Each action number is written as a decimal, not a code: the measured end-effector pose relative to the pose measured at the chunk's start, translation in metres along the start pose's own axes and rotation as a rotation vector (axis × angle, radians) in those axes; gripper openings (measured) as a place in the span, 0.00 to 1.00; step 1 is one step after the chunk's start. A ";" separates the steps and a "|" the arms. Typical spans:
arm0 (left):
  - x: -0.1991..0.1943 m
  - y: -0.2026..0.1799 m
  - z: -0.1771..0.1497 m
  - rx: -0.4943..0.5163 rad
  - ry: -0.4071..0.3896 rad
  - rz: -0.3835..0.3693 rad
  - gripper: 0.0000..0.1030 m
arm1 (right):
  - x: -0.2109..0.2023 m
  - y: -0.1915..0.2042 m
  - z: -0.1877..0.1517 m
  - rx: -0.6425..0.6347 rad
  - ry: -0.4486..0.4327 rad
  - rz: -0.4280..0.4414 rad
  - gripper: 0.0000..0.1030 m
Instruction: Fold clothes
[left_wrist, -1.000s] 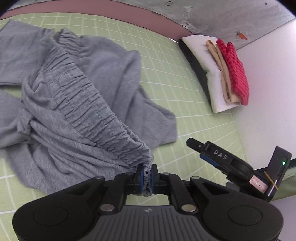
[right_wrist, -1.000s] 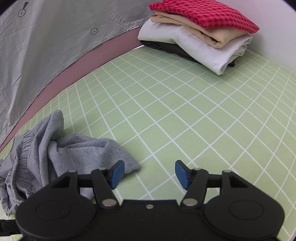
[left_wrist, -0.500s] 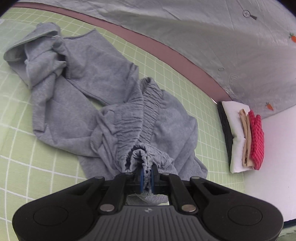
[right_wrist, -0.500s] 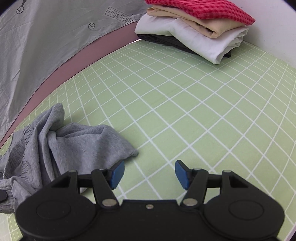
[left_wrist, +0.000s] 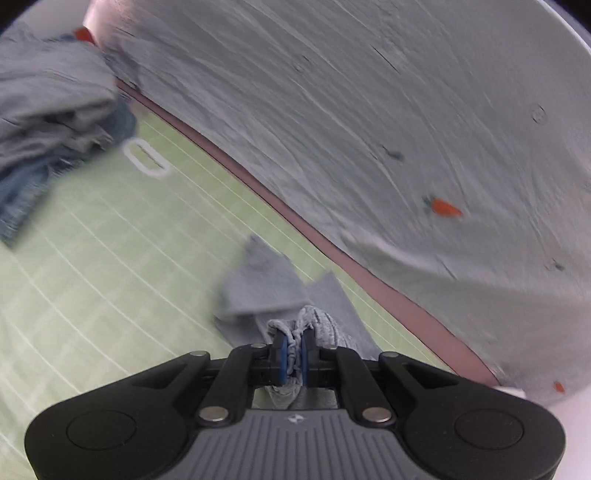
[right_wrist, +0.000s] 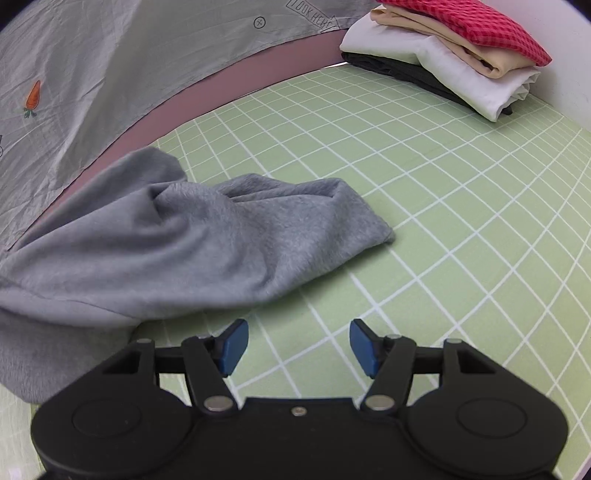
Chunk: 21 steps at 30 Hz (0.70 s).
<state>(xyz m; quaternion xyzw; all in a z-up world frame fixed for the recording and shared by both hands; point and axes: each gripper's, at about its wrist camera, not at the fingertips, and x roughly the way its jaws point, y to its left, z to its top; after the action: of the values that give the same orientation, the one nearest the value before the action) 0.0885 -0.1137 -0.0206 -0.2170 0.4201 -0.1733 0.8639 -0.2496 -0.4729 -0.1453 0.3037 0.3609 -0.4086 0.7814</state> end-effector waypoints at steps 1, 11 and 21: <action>-0.004 0.016 0.009 -0.002 -0.057 0.086 0.07 | 0.000 0.004 -0.001 -0.005 -0.001 -0.003 0.60; -0.028 0.164 -0.004 -0.226 -0.002 0.401 0.08 | 0.017 0.059 -0.001 -0.079 0.025 0.050 0.60; -0.017 0.172 -0.015 -0.239 0.045 0.396 0.08 | 0.049 0.092 0.024 0.036 0.024 0.193 0.74</action>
<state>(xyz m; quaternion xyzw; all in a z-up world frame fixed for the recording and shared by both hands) 0.0868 0.0366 -0.1074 -0.2271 0.4913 0.0456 0.8396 -0.1430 -0.4681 -0.1555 0.3558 0.3319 -0.3344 0.8071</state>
